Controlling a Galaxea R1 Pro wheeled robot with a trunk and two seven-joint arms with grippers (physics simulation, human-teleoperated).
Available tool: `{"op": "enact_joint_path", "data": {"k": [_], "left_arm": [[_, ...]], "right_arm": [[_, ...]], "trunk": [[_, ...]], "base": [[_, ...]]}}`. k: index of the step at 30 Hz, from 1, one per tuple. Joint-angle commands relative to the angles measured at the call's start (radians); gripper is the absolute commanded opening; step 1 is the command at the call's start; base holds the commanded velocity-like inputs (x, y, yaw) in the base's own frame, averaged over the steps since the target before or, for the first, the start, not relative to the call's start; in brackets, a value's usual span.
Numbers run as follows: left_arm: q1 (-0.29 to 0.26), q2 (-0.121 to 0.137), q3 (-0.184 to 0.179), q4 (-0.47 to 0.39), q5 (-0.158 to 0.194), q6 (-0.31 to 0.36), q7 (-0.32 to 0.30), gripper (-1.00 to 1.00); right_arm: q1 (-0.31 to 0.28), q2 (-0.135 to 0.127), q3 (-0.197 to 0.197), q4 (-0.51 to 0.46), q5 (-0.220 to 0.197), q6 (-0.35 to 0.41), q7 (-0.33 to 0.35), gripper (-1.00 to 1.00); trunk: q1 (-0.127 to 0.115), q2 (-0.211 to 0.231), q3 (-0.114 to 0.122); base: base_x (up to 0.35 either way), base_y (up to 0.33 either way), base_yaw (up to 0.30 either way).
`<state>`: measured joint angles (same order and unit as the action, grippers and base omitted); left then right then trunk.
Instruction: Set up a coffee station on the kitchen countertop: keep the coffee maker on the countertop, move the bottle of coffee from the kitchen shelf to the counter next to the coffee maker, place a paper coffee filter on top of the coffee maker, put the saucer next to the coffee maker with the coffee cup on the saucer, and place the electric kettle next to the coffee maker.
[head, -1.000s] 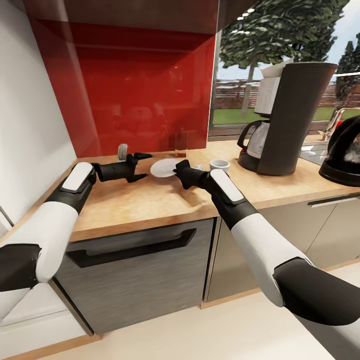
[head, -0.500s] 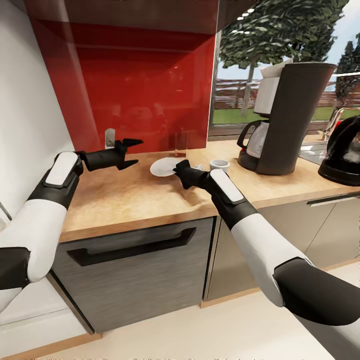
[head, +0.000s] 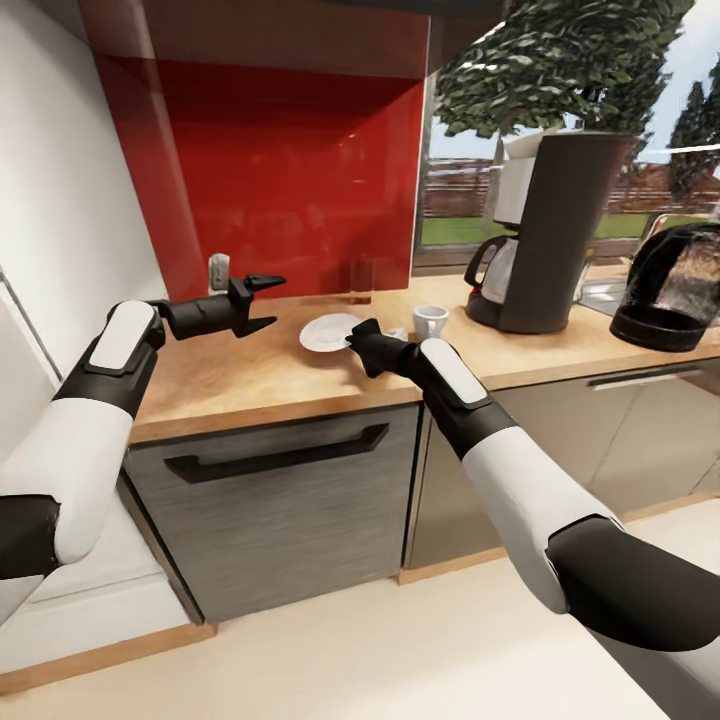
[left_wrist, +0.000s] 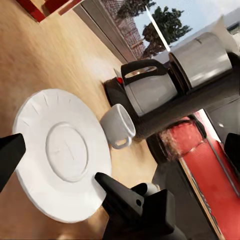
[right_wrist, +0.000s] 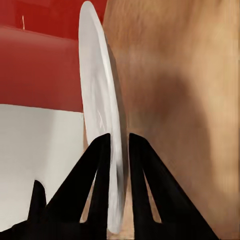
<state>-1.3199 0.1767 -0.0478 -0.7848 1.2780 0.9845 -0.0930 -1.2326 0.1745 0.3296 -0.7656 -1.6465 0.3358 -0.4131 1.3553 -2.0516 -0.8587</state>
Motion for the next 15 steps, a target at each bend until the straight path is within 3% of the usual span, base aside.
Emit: {"op": "enact_joint_path", "data": {"k": [1,6,15], "left_arm": [[-0.001,0.001,-0.004,0.0,-0.009,0.0,-0.01,1.0],[-0.001,0.0,-0.012,-0.002,-0.008,0.0,-0.01,1.0],[-0.001,-0.001,-0.004,-0.055,-0.008,0.002,-0.011,1.0]], "right_arm": [[0.0,0.0,0.0,-0.019,-0.005,0.0,0.007,-1.0],[0.001,0.0,-0.001,-0.115,-0.002,0.003,0.032,-1.0],[0.006,0.0,-0.002,-0.184,0.0,0.007,0.031,-1.0]], "trunk": [[-0.001,0.0,-0.001],[-0.001,0.0,-0.001],[-0.001,0.0,-0.001]], "base": [[-0.163,0.0,0.0],[-0.156,0.0,0.0],[-0.159,0.0,0.0]]}}
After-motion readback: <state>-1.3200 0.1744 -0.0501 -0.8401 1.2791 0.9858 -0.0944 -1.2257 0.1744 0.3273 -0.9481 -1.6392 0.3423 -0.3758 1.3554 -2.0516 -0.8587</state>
